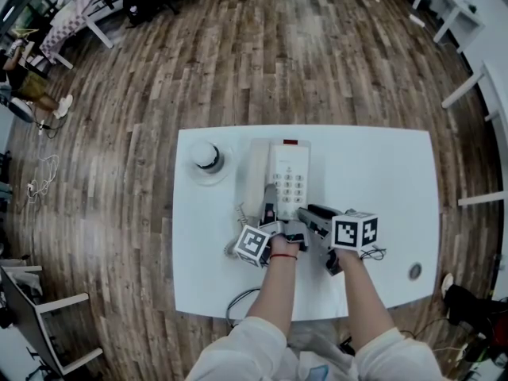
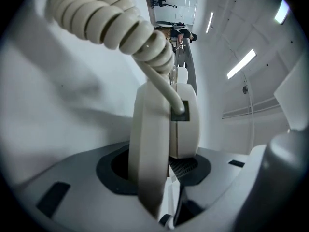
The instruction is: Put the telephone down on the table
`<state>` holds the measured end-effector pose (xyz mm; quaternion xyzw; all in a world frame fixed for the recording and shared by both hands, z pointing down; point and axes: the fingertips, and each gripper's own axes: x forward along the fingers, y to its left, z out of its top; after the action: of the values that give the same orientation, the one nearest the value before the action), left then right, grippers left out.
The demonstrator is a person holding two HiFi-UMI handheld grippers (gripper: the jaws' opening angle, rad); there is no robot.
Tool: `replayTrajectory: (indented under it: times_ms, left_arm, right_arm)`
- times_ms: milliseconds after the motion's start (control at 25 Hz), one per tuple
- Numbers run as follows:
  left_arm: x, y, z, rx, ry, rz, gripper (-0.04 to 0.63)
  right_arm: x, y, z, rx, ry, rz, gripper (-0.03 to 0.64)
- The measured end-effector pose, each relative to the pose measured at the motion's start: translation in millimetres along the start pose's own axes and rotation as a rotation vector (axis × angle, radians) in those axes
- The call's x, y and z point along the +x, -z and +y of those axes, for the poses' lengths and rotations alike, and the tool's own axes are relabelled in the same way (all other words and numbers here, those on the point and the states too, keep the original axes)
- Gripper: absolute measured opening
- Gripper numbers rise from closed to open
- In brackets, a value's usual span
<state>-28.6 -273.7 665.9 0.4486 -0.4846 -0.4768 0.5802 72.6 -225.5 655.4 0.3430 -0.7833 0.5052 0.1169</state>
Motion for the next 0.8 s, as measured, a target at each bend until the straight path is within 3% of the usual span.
replayTrajectory:
  times_ms: [120,600,800]
  left_arm:
    - [-0.3,1.9,5.0,-0.025,-0.004,0.002,0.173]
    - [-2.3,4.1,3.8,-0.007,-0.012,0.015,0.178]
    - [1.7,10.5,-2.7,0.049,-0.007,0.051,0.223]
  right_arm:
    - [2.3,-1.1,1.2,0.026,-0.006,0.022,0.170]
    - [0.3,-0.4,-2.5,0.076,0.057,0.089,0.132]
    - [-4.0,-6.3,-7.8,0.066,0.088,0.097,0.121]
